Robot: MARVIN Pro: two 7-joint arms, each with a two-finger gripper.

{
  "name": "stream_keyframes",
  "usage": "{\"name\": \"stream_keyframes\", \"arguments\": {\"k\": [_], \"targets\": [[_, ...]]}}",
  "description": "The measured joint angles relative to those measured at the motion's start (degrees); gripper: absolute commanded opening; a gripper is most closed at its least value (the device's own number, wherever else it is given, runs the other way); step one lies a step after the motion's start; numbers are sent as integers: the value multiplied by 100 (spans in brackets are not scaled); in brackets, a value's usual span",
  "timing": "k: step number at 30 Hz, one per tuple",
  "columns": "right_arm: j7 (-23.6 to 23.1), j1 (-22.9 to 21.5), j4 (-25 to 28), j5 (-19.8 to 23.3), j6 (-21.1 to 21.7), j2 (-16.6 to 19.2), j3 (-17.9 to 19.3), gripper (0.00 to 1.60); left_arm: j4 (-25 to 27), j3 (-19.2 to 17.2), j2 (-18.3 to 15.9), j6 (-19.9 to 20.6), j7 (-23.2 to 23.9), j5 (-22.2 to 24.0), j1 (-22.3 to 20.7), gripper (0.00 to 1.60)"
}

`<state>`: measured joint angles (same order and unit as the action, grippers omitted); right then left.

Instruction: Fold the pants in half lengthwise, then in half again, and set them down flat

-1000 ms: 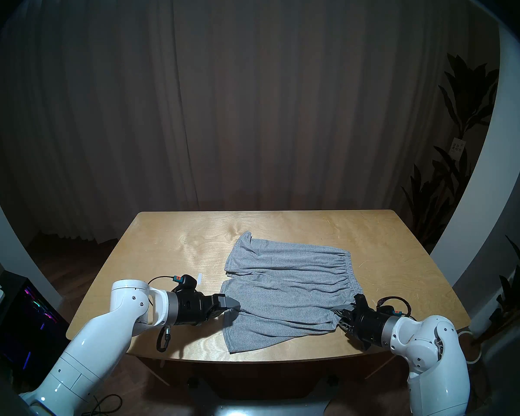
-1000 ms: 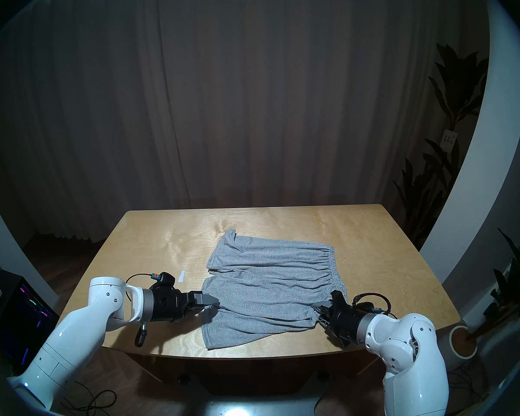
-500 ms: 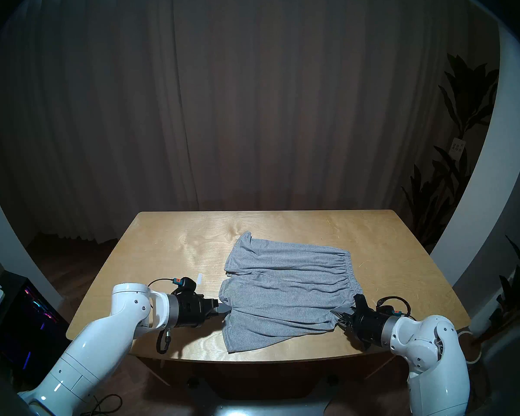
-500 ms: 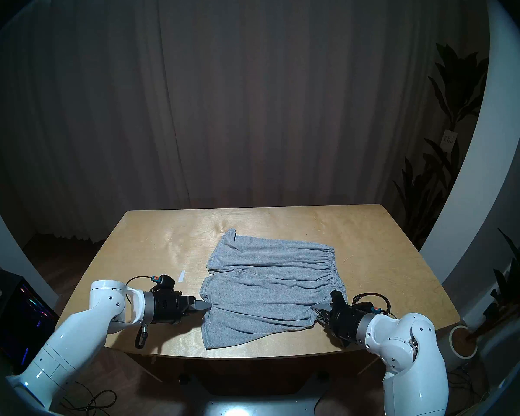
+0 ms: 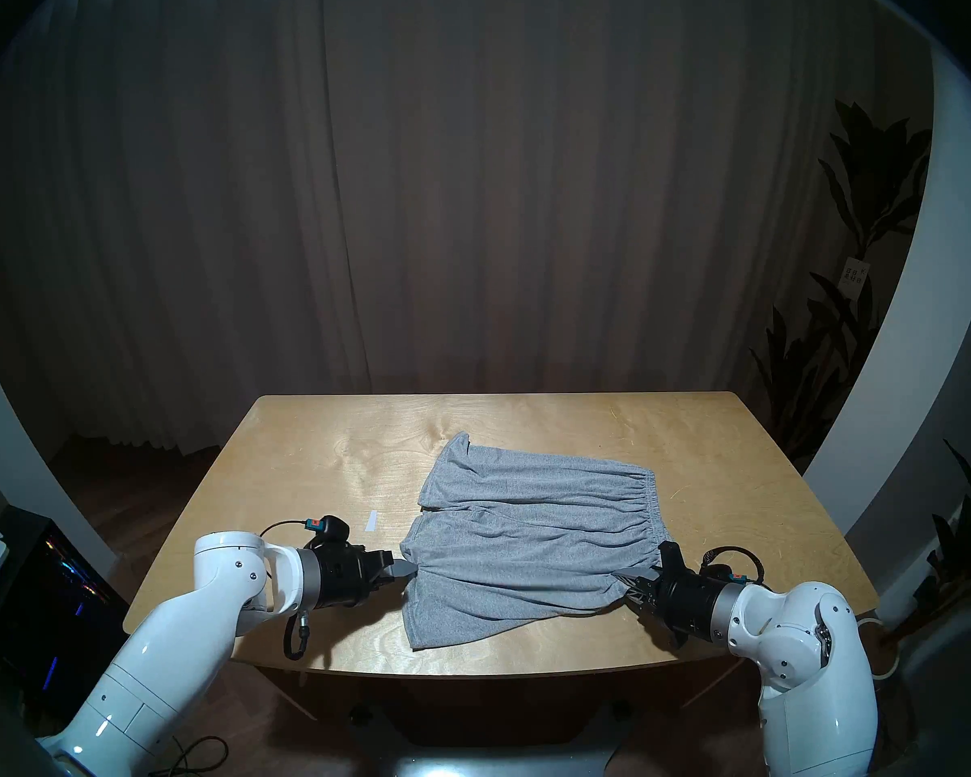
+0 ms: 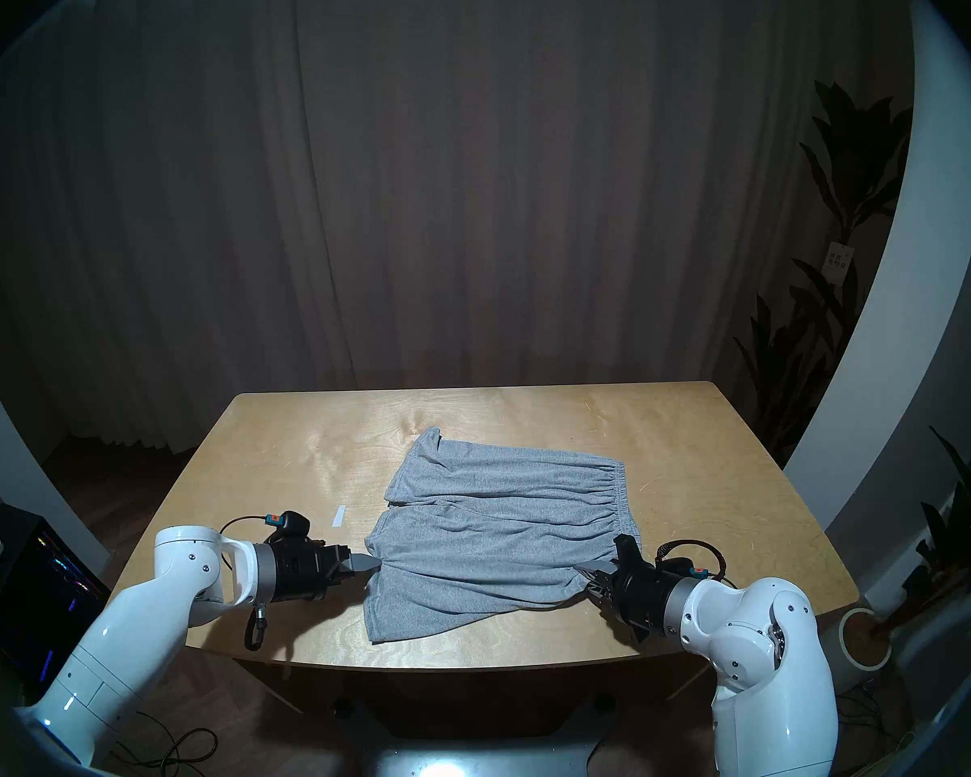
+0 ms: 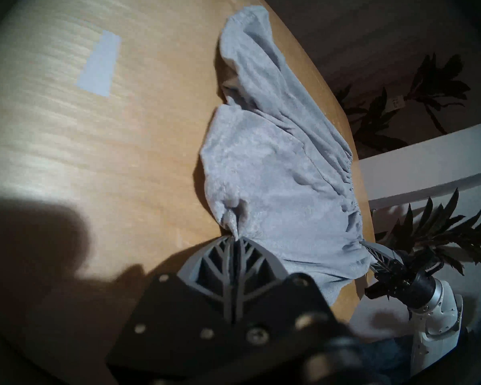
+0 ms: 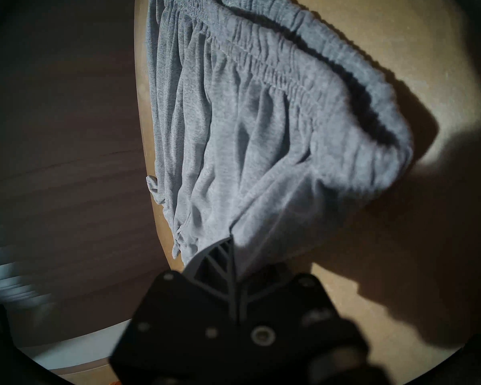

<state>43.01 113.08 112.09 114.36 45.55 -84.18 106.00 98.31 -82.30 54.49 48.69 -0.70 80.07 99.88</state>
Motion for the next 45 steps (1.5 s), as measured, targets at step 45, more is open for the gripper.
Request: {"name": "stream_keyframes", "arguments": {"k": [45], "targets": [[247,-1672,-892,-9,-542,69,-310,0,-268,155,613,-375,-909,-207,-1526,0]]}}
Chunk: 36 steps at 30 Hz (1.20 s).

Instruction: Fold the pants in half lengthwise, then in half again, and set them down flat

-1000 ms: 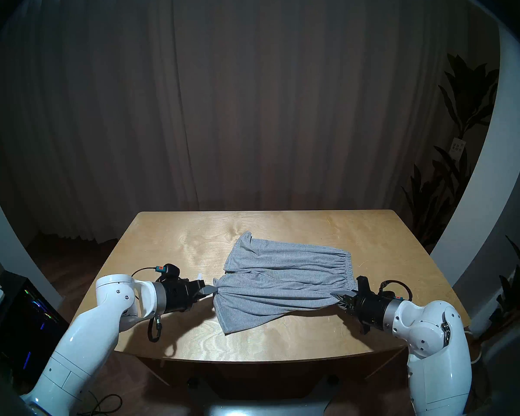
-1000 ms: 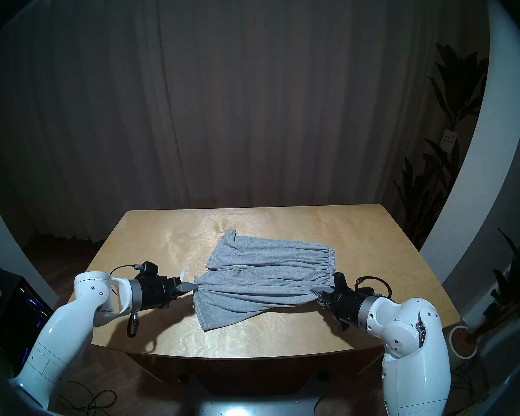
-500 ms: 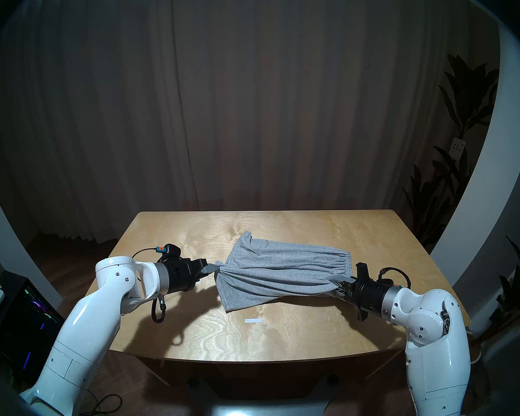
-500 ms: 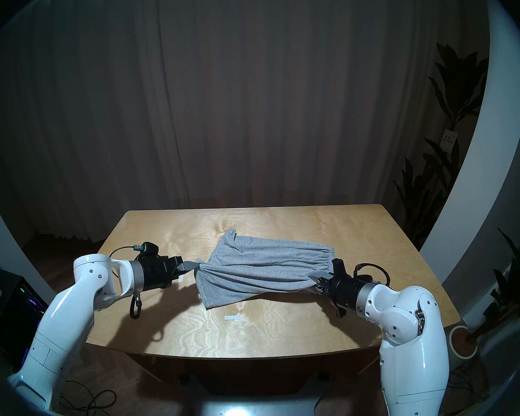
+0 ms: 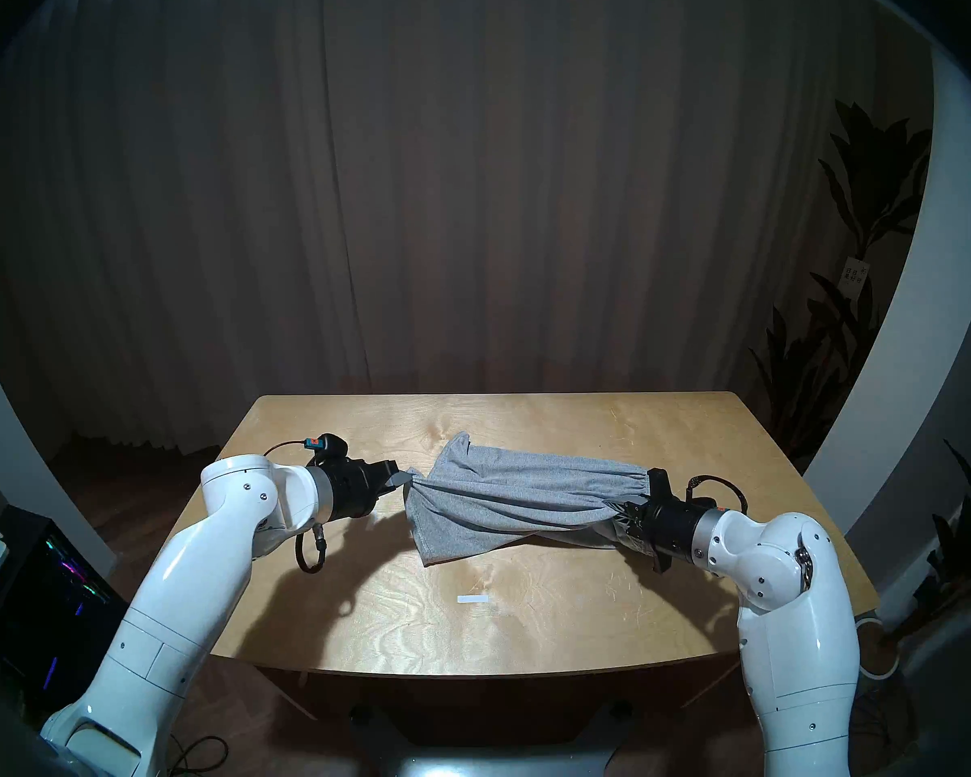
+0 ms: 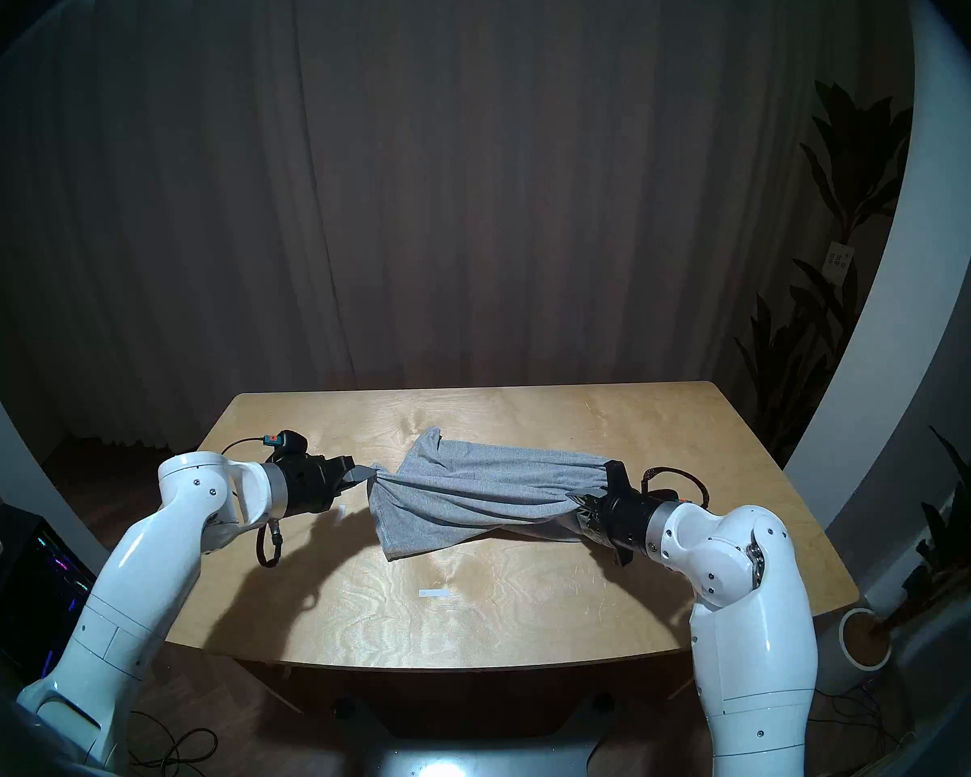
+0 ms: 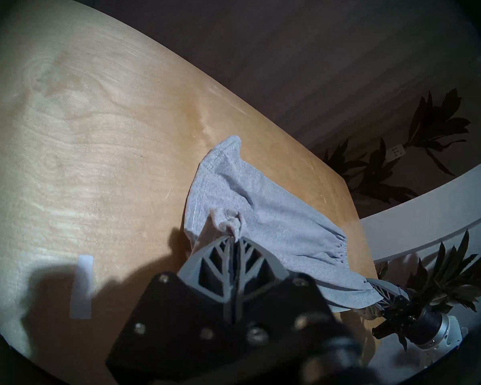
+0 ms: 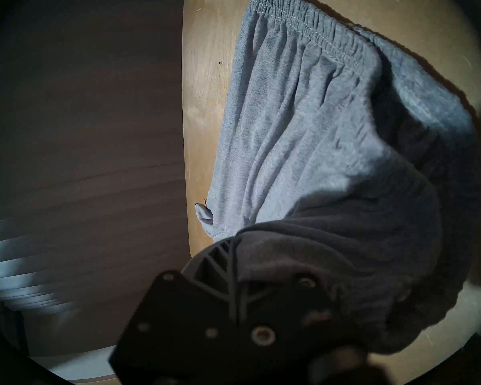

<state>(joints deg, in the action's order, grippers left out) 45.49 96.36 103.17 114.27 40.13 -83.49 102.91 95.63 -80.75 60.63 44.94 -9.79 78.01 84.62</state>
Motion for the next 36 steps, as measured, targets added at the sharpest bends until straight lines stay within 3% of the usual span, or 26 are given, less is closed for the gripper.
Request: {"name": "stream_keyframes", "arguments": {"k": [16,36], "targets": [[-238,-557,-593,-468,-221,15,-232,0,-758,437,461,-135,196,-815,-923,0],[-487,-1230,-1252,-888,-454,94,-249,0,-1935,808,864,-180,530,-1658,-1893,0]]}}
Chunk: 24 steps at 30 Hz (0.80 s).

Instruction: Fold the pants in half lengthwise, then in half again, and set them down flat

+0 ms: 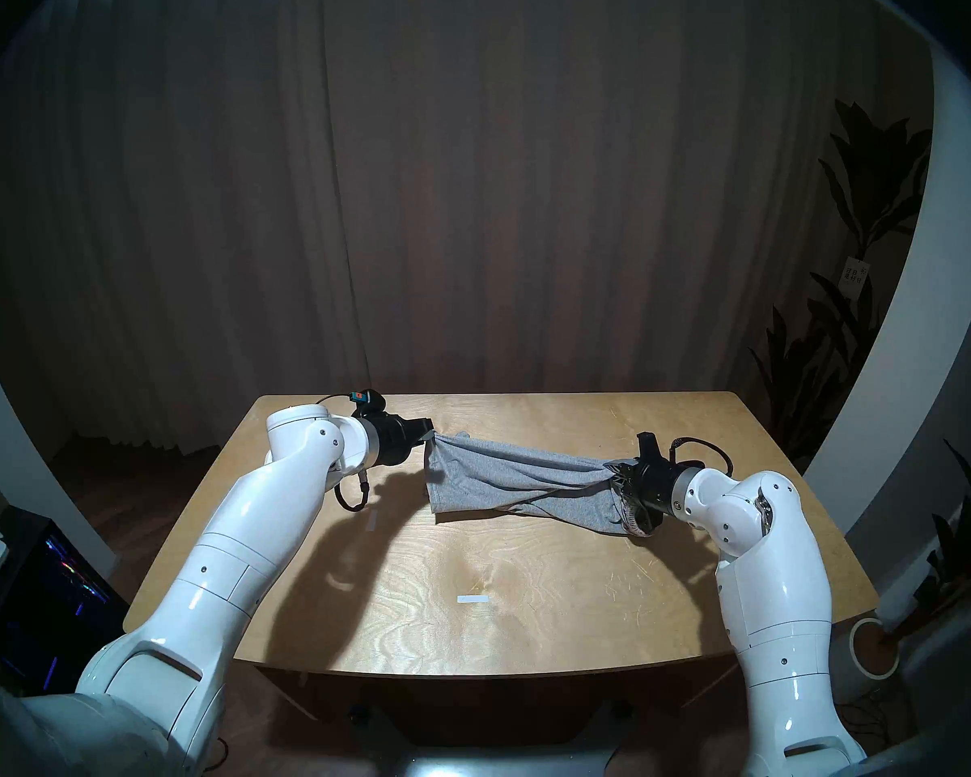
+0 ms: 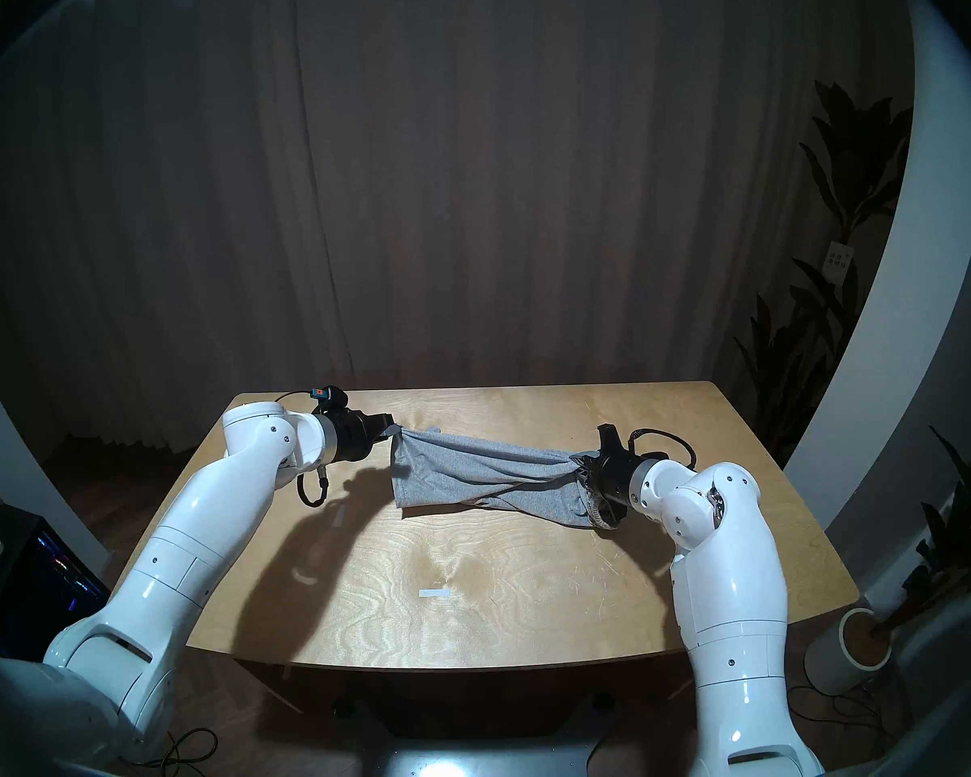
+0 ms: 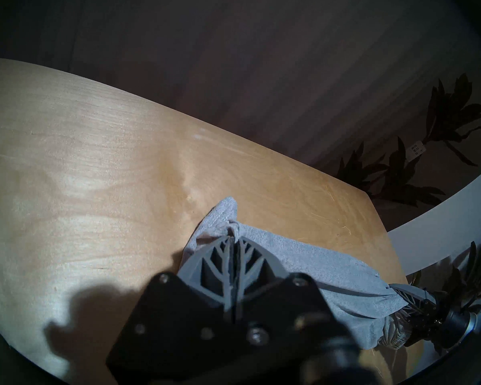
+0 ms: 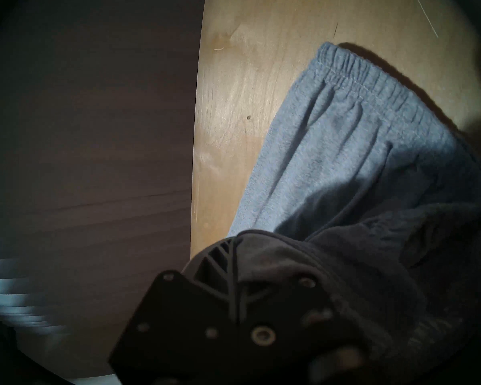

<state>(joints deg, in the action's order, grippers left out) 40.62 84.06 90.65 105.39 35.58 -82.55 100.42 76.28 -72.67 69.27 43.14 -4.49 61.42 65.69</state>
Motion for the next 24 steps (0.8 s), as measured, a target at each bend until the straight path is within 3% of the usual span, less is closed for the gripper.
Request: {"name": "stream_keyframes", "arguments": {"k": [24], "targets": [[-196,-714,-609,-523,163,295,-333,0,-1792,666,553,-230,358,-1141,-1111,0]]}}
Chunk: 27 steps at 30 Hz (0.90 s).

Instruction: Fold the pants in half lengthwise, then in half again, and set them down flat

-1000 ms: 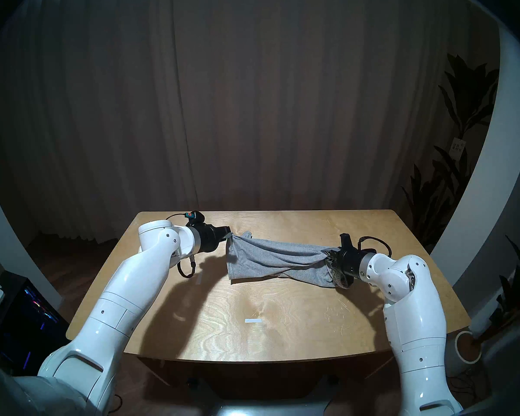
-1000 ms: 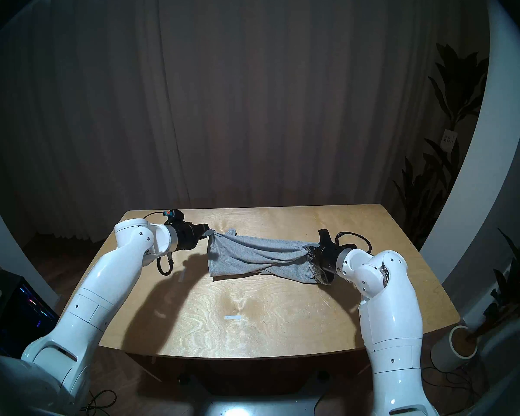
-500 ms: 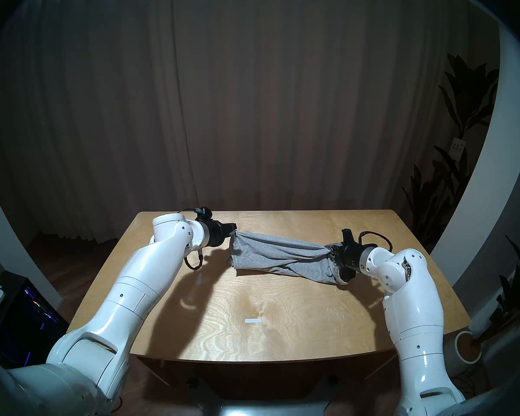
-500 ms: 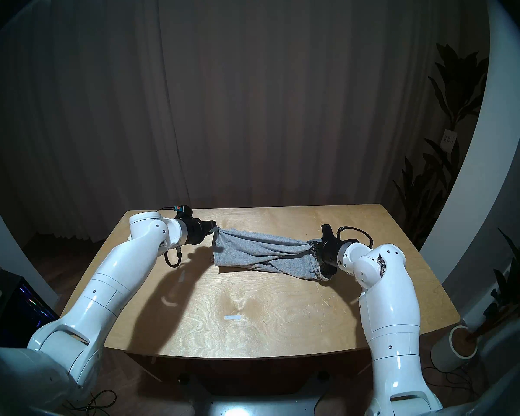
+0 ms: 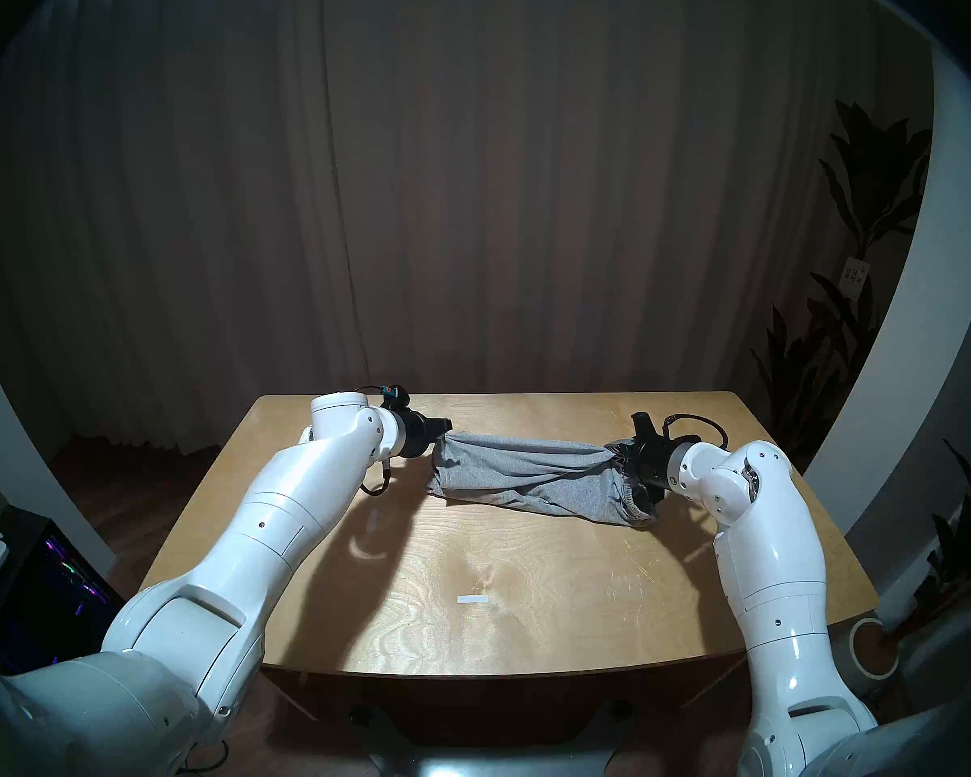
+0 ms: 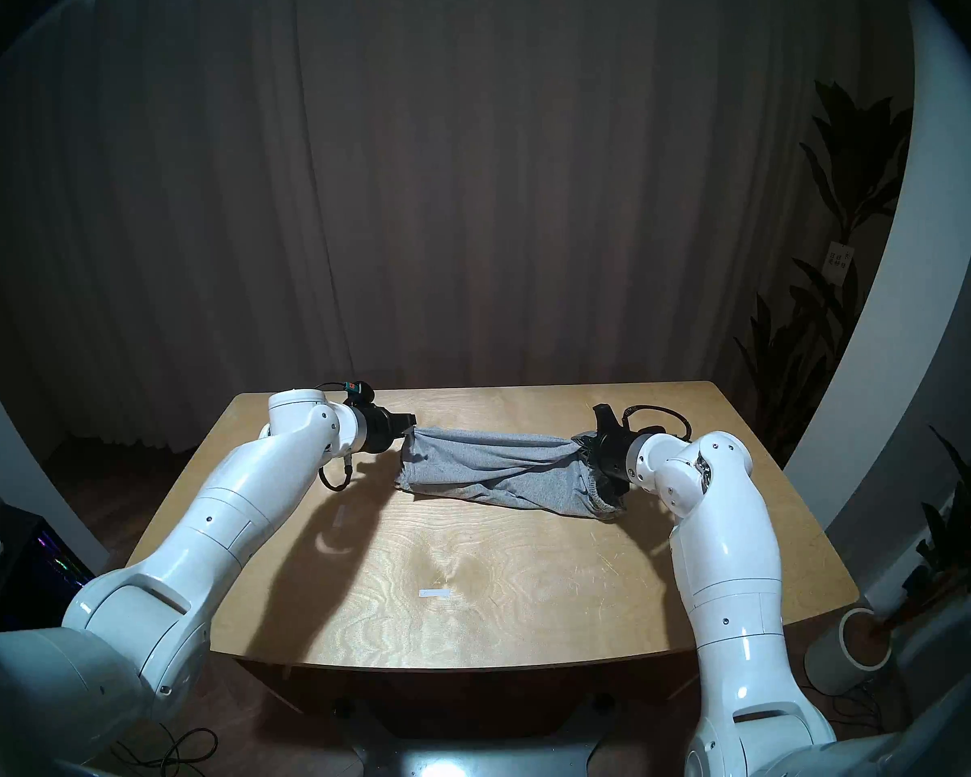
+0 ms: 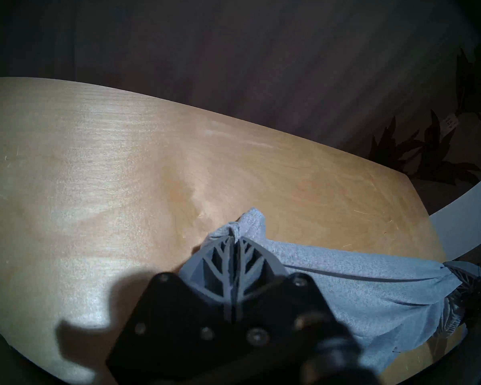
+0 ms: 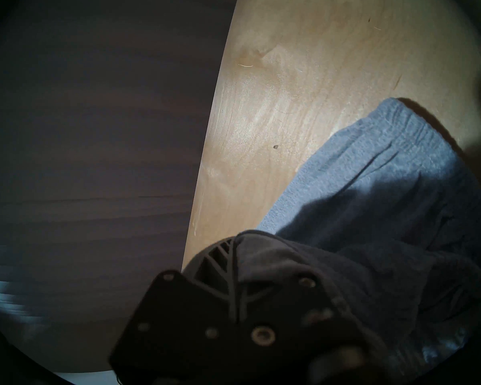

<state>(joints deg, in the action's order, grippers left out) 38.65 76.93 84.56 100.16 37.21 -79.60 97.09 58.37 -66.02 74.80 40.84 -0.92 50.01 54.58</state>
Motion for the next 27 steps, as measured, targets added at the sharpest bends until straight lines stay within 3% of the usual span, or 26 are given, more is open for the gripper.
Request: {"name": "stream_keyframes", "arguments": {"k": [3,4,6,8,11,13,15,18,20,22,26,27], "targets": [[-26,-68,-116,-59,39,41,-44,0,-223,71,60,-40,51,-99,-112,0],[-43,-109,-197,-100,62,67,-72,0,-373,120,99,-66,85,-156,-187,14],[-62,-148,-279,-141,87,92,-102,0,-523,167,140,-98,121,-215,-263,13],[-85,-191,-368,-185,117,119,-138,0,-696,222,187,-135,162,-287,-352,30],[-126,-245,-483,-251,157,151,-200,0,-943,303,255,-192,227,-389,-476,35],[-152,-270,-542,-286,180,165,-234,0,-1083,350,288,-226,268,-440,-546,72],[-213,-312,-646,-349,227,188,-301,0,-1366,437,344,-297,374,-542,-683,154],[-260,-336,-699,-389,258,204,-343,1,-1554,503,375,-348,477,-602,-782,156],[-325,-360,-740,-438,292,222,-388,12,-1727,575,412,-431,636,-673,-928,160],[-387,-374,-760,-477,319,238,-422,33,-1928,654,440,-501,782,-730,-1037,160],[-504,-387,-795,-534,366,263,-471,48,-2249,771,466,-676,1073,-825,-1200,160],[-547,-388,-806,-548,386,272,-484,69,-2331,800,469,-729,1172,-849,-1244,160]]}}
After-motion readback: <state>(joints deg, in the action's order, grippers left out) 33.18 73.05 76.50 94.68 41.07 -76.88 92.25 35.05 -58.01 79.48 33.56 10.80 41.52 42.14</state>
